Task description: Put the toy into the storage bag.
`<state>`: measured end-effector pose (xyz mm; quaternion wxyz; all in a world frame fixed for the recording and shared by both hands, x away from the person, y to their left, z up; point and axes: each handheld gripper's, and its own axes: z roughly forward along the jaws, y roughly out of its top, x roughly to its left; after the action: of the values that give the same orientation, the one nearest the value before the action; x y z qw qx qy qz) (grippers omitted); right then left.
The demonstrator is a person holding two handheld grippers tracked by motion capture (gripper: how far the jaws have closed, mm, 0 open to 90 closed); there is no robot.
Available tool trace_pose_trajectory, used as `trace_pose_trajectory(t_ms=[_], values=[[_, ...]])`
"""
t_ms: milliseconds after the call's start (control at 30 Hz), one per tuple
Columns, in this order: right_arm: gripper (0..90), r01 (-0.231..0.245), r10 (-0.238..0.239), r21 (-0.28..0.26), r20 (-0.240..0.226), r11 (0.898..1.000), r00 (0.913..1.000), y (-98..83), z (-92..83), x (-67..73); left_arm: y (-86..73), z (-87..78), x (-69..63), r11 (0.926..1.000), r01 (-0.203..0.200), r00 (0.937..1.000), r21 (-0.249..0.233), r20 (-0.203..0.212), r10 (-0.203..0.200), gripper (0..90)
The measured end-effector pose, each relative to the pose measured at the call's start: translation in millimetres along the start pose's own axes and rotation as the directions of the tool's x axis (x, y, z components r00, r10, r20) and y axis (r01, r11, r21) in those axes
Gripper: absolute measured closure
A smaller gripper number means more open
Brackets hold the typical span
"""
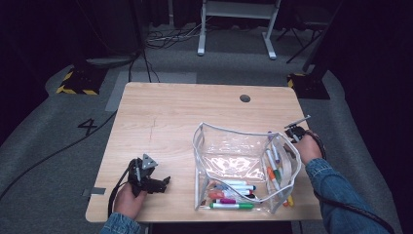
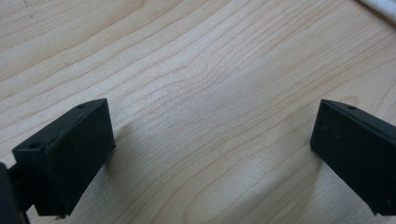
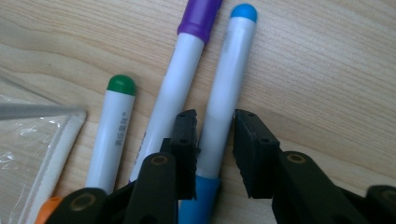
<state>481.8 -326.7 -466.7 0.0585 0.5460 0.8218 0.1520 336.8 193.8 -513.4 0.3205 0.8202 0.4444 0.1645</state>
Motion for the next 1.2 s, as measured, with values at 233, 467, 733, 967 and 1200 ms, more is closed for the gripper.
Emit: trace_pose_trajectory(t_ms=[233, 467, 733, 967, 1200], values=[[76.8, -0.040, 0.040, 0.011, 0.023, 0.999, 0.9989, 2.2, 1.4, -1.4, 0.0, 0.0, 0.0, 1.0000, 0.000, 1.0000, 0.000, 0.000, 0.000, 0.0], [76.9, -0.060, 0.059, 0.012, 0.020, 0.998, 0.9980, 1.0, -3.4, -4.5, 0.0, 0.0, 0.0, 1.0000, 0.000, 1.0000, 0.000, 0.000, 0.000, 0.0], [76.9, -0.036, 0.036, -0.063, 0.007, 0.997, 0.9993, 7.2, -44.4, -4.8, 0.0, 0.0, 0.0, 1.0000, 0.000, 1.0000, 0.000, 0.000, 0.000, 0.0], [76.9, 0.016, -0.016, -0.129, -0.005, 0.991, 0.9999, 13.7, -86.0, 2.8, 0.0, 0.0, 0.0, 1.0000, 0.000, 1.0000, 0.000, 0.000, 0.000, 0.0], [76.9, 0.089, -0.093, -0.198, -0.007, 0.976, 0.9957, 18.7, -128.6, 20.4, 0.0, 0.0, 0.0, 1.0000, 0.000, 1.0000, 0.000, 0.000, 0.000, 0.0]])
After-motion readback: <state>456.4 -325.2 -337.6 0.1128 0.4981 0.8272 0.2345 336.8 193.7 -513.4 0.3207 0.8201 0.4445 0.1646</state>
